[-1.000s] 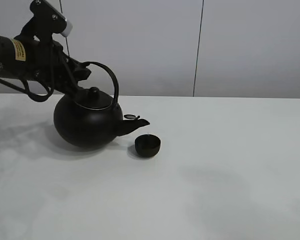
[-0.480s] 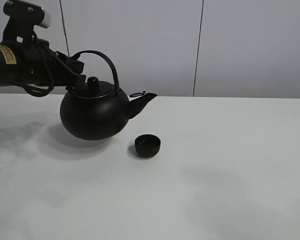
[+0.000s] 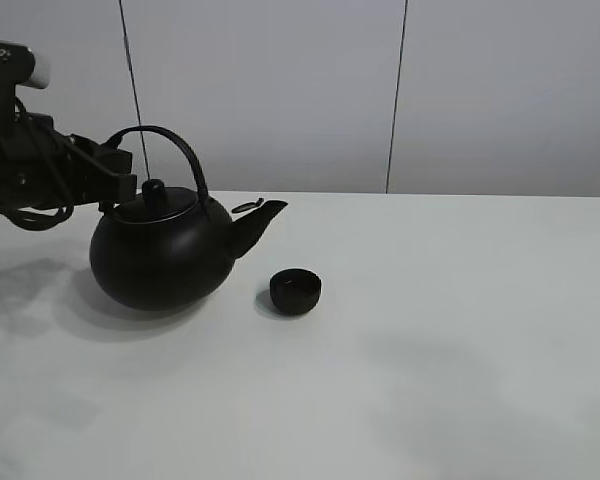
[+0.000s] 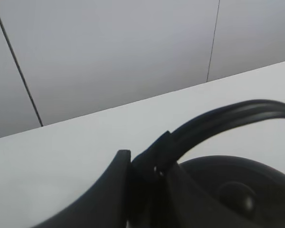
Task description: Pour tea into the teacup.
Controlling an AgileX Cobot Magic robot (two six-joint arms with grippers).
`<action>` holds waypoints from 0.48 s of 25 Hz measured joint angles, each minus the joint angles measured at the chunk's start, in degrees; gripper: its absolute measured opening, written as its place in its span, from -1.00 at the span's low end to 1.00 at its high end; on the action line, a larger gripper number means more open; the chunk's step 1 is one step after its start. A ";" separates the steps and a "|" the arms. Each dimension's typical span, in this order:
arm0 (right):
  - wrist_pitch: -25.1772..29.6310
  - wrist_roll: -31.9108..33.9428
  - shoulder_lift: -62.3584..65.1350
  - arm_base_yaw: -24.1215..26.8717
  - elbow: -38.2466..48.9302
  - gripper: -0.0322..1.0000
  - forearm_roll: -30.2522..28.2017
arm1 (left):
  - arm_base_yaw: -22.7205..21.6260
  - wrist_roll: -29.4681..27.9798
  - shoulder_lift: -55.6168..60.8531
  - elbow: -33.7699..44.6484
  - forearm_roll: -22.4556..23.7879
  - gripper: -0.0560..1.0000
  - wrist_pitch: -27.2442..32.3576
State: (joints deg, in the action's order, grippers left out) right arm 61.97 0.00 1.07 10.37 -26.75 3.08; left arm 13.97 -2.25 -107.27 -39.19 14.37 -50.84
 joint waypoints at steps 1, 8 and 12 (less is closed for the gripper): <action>0.00 0.00 0.00 0.00 0.00 0.30 0.00 | -0.08 0.00 0.00 0.26 -0.28 -0.67 0.00; 0.00 0.00 0.00 0.00 0.00 0.30 0.00 | -0.13 0.00 -0.06 0.40 -0.43 -0.67 0.10; 0.00 0.00 0.00 0.00 0.00 0.30 0.00 | -0.13 0.00 -0.95 0.76 0.78 -0.67 -0.35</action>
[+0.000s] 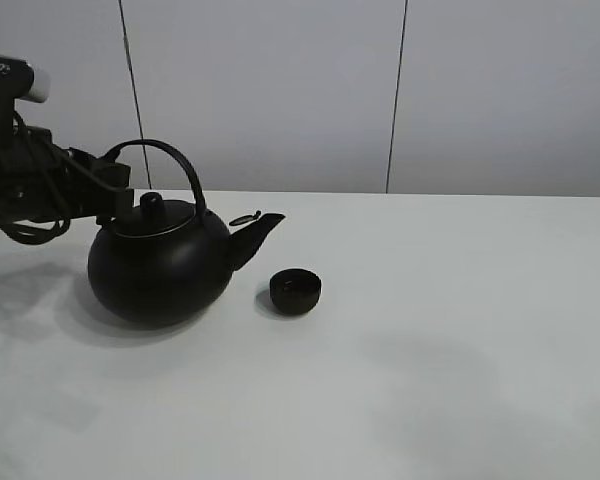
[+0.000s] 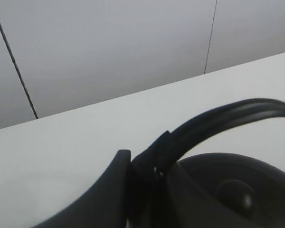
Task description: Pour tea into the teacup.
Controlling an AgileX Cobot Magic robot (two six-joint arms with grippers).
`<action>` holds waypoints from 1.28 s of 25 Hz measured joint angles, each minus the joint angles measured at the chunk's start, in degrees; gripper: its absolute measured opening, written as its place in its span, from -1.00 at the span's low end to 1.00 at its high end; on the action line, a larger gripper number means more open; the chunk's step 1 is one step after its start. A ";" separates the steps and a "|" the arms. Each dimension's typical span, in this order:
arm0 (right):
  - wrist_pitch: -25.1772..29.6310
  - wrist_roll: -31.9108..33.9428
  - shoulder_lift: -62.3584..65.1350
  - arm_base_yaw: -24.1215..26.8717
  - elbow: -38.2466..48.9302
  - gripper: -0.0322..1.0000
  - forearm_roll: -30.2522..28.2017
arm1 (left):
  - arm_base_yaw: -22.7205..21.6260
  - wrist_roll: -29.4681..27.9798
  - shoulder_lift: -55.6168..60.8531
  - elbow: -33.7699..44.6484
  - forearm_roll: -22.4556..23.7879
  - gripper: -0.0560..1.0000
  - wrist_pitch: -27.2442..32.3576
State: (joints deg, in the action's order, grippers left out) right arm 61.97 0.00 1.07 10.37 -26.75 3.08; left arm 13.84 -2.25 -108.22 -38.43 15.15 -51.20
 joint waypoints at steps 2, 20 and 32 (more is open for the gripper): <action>0.00 0.00 0.00 0.00 0.00 0.30 0.00 | 0.00 0.00 -0.20 0.42 0.31 -0.67 0.00; 0.00 0.00 0.00 0.00 0.00 0.30 0.00 | 0.00 0.00 -0.32 3.06 2.84 -0.62 -3.11; 0.00 0.00 0.00 0.00 0.00 0.30 0.00 | 0.00 -2.05 0.37 3.93 5.18 -0.14 -6.93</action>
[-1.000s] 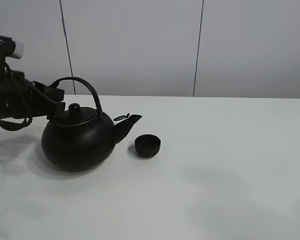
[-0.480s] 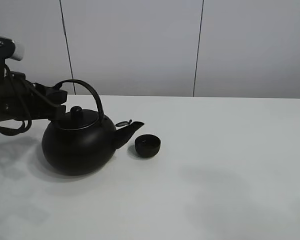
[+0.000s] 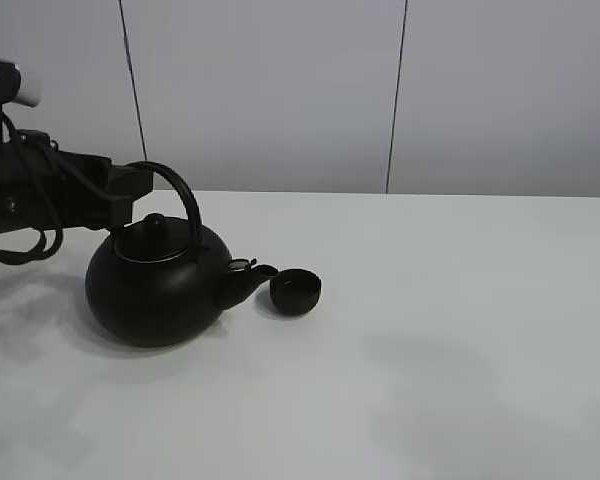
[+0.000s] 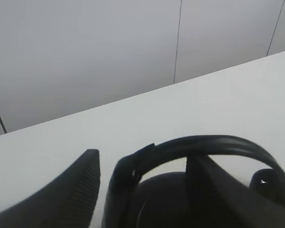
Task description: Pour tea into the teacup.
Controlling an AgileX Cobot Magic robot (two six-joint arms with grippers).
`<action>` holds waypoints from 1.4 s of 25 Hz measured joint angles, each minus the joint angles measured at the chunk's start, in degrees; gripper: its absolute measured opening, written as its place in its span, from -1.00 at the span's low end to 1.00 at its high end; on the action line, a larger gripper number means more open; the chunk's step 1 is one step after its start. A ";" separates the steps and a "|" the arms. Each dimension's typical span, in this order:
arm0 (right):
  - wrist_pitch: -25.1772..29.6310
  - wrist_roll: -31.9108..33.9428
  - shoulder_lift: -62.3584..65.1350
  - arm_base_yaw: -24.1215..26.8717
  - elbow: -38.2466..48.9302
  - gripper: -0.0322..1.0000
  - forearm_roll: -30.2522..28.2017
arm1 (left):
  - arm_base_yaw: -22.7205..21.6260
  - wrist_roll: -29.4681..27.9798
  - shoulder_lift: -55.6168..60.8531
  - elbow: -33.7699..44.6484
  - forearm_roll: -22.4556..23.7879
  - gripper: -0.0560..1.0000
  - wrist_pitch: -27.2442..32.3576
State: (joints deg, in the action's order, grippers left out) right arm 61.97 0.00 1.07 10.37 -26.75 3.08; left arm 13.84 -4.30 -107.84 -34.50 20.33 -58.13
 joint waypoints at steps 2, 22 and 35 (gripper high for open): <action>0.00 0.00 0.00 0.00 0.00 0.30 0.00 | 0.00 -0.05 0.55 1.37 0.05 -0.13 -1.47; 0.00 0.00 0.00 0.00 0.00 0.30 0.00 | 0.46 -17.38 33.73 -19.97 6.00 0.42 73.19; 0.00 0.00 0.00 0.00 0.00 0.30 -0.04 | -16.86 12.94 53.64 -32.94 -19.18 0.42 99.39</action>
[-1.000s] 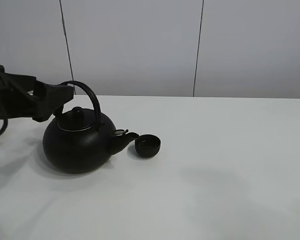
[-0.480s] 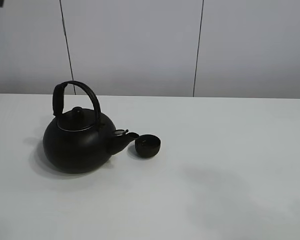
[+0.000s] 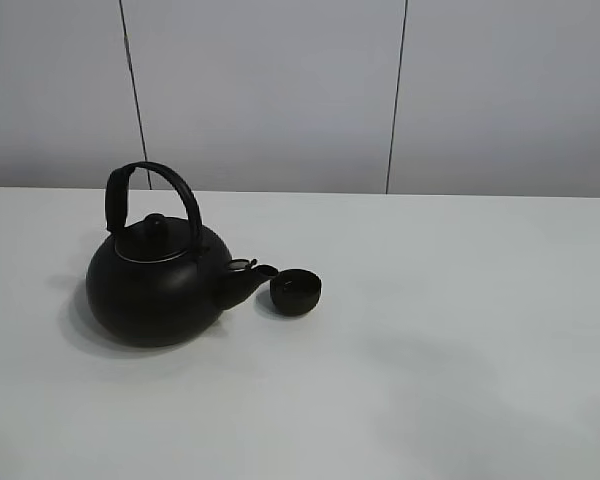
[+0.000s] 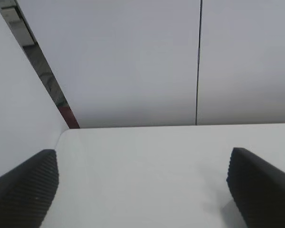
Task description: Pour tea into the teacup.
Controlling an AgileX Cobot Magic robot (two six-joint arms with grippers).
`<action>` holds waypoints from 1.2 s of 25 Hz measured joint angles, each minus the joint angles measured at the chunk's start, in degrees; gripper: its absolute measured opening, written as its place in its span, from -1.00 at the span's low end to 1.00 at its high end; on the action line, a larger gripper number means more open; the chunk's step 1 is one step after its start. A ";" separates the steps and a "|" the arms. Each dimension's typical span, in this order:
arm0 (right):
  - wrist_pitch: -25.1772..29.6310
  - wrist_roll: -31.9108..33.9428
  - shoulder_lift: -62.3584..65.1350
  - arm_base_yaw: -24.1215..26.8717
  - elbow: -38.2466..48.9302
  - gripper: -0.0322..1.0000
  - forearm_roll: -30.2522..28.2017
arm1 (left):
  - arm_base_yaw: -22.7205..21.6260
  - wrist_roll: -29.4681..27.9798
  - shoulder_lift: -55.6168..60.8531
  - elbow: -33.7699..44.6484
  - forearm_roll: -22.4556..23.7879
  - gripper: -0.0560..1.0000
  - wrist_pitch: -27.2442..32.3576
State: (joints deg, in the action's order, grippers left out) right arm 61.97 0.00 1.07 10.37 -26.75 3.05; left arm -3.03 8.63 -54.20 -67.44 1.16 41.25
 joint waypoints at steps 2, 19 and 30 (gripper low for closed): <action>0.00 0.00 0.00 0.00 0.00 0.30 0.00 | -1.23 2.30 4.64 0.00 -2.09 0.42 0.98; 0.00 0.00 0.00 0.00 0.00 0.30 0.00 | -1.58 -12.44 49.55 24.80 -2.94 0.42 22.40; 0.00 0.00 0.00 0.00 0.00 0.30 0.00 | -1.69 -12.68 55.16 34.59 -1.16 0.42 32.04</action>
State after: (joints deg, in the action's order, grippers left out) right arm 61.97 0.00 1.07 10.37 -26.75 3.05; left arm -4.71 -4.04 0.97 -32.85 0.00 73.29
